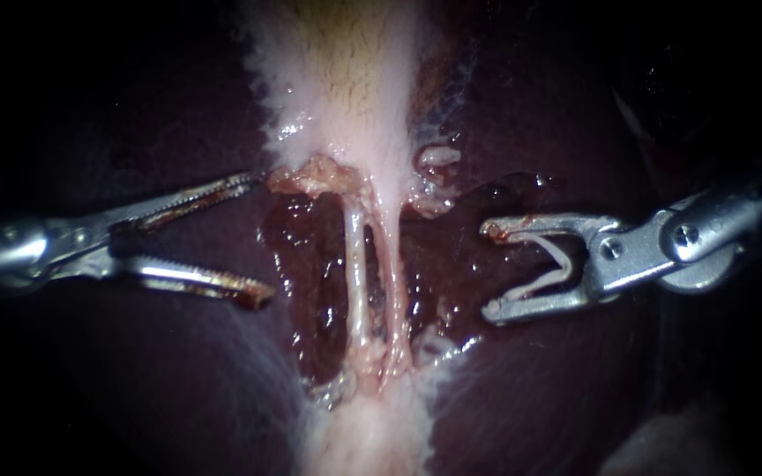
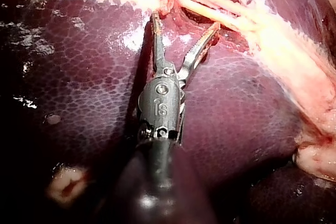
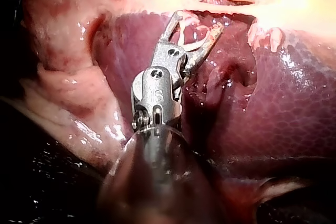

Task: Grabbing gallbladder

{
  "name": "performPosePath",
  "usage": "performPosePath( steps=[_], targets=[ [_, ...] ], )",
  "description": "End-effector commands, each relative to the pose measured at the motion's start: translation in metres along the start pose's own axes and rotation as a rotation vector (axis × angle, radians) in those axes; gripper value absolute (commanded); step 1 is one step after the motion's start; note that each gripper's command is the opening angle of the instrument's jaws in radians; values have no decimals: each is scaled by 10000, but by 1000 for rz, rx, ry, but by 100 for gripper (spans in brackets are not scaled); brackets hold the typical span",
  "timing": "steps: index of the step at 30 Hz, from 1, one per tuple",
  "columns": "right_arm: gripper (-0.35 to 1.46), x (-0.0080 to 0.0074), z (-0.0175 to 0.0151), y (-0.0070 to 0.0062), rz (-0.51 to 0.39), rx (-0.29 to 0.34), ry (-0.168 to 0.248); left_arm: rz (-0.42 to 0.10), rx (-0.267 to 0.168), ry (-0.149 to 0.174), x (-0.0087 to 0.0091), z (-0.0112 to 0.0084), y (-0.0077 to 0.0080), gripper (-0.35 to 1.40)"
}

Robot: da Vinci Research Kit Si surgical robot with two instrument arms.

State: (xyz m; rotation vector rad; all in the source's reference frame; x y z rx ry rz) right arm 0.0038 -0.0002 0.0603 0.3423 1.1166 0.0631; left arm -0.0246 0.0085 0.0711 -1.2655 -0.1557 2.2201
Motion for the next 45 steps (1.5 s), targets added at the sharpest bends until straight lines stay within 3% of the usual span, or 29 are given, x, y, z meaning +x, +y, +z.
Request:
performPosePath(
  steps=[1, 6, 10, 15, 23, 30, 45],
  targets=[
    [48, 0, 0, 0, 0, 0, 0, 9, -3, 3, 5, -2, -2, 91],
    [48, 0, 0, 0, 0, 0, 0, 39, -5, 4, 20, 0, -11, 86],
    [48, 0, 0, 0, 0, 0, 0, 52, 1, 2, 26, 18, -17, 81],
    [48, 0, 0, 0, 0, 0, 0, 68, 6, 1, 25, 43, -30, 72],
    [48, 0, 1, 0, 0, 0, 0, 68, 10, 1, 16, 60, -48, 62],
    [48, 0, 1, 0, 0, 0, 0, 70, 7, 2, 12, 59, -48, 56],
    [48, 0, 1, 0, 0, 0, 0, 68, 4, 2, 15, 51, -47, -8]
  ],
)
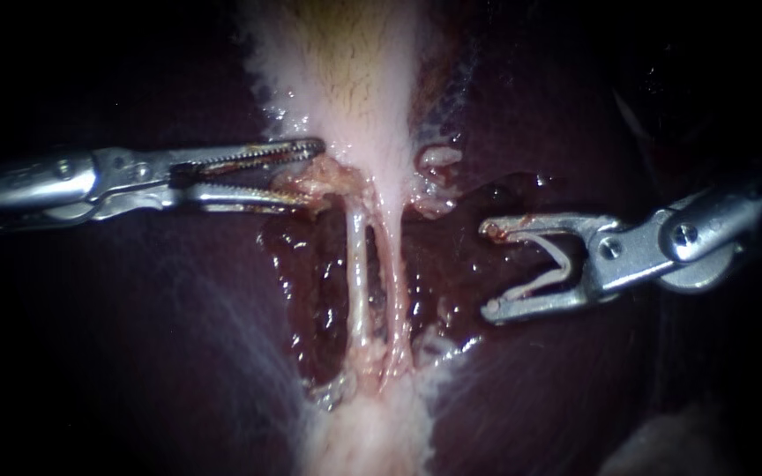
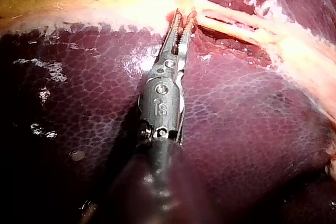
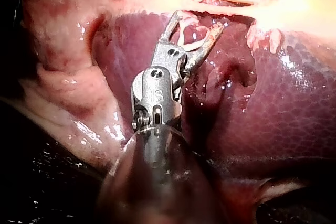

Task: Grabbing gallbladder

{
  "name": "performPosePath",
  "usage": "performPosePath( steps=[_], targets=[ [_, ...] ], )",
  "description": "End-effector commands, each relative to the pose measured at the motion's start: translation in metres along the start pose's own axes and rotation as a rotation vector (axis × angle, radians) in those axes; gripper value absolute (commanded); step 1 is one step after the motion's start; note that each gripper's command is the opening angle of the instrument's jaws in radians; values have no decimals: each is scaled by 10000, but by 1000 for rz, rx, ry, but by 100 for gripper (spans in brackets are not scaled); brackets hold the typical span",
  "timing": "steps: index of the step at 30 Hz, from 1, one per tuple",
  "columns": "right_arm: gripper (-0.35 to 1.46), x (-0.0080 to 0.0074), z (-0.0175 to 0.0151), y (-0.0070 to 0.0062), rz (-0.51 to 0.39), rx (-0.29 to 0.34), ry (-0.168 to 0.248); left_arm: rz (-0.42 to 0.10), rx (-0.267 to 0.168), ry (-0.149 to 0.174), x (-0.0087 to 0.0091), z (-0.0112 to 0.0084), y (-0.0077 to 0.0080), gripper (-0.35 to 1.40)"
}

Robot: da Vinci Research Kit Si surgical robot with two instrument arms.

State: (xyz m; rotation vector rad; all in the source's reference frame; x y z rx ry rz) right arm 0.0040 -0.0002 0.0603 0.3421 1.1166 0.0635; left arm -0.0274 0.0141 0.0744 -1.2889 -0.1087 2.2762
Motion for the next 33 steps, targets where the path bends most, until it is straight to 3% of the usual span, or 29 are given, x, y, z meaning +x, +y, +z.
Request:
performPosePath(
  steps=[1, 5, 9, 13, 19, 26, 33],
  targets=[
    [48, 0, 0, 0, 0, 0, 0, -1, 0, 0, 0, -1, 0, -15],
    [48, 0, 0, 0, 0, 0, 0, -2, -1, 0, 4, -4, 1, -35],
    [48, 0, 0, 0, 0, 0, 0, 2, -8, -3, 7, -11, 1, -35],
    [48, 0, 0, 0, 0, 0, 0, -14, -8, -45, 9, -17, -2, -35],
    [48, 0, 0, 0, 0, 0, 0, -64, -29, -45, 13, -34, -1, -35],
    [48, 0, -1, 0, 0, 0, 0, -92, -61, -43, 46, -64, -4, -35],
    [48, 0, -1, 0, 0, 0, 0, -113, -71, -6, 74, -90, 0, -35]
  ],
)
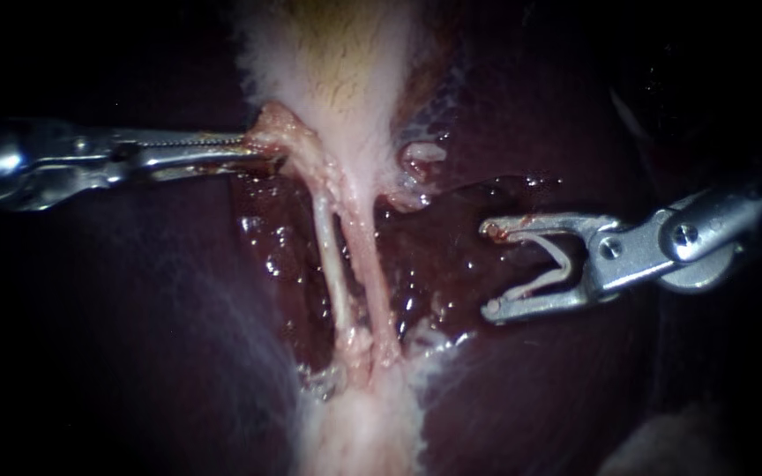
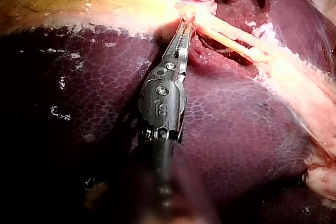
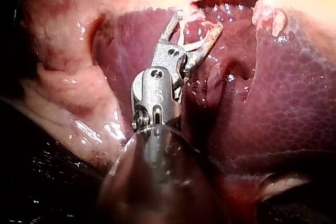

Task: Grabbing gallbladder

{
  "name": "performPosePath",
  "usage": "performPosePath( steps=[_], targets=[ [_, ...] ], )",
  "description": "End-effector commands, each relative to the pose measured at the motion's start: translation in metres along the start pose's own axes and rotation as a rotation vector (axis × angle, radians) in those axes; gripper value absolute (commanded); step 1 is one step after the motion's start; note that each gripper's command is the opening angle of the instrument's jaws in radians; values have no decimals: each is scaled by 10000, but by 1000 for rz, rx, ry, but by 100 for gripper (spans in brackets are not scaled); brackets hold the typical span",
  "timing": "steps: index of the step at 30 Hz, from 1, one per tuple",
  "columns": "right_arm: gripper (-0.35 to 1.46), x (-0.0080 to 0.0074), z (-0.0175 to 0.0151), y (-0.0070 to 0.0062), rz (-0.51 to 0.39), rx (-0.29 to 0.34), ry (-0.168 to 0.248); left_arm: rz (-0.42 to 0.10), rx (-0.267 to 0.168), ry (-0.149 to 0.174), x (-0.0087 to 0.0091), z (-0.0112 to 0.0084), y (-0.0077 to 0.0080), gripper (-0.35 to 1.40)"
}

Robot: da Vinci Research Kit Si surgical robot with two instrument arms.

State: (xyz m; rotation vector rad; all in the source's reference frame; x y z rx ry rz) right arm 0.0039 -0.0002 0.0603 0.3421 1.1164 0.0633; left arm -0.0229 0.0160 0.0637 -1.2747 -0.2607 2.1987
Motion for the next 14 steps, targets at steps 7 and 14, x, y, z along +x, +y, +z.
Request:
performPosePath(
  steps=[7, 14],
  targets=[
    [48, 0, 0, 0, 0, 0, 0, -4, -10, 21, 12, -10, 6, -35],
    [48, 0, 0, 0, 0, 0, 0, -2, -10, 21, 8, -8, 5, -35]
  ],
)
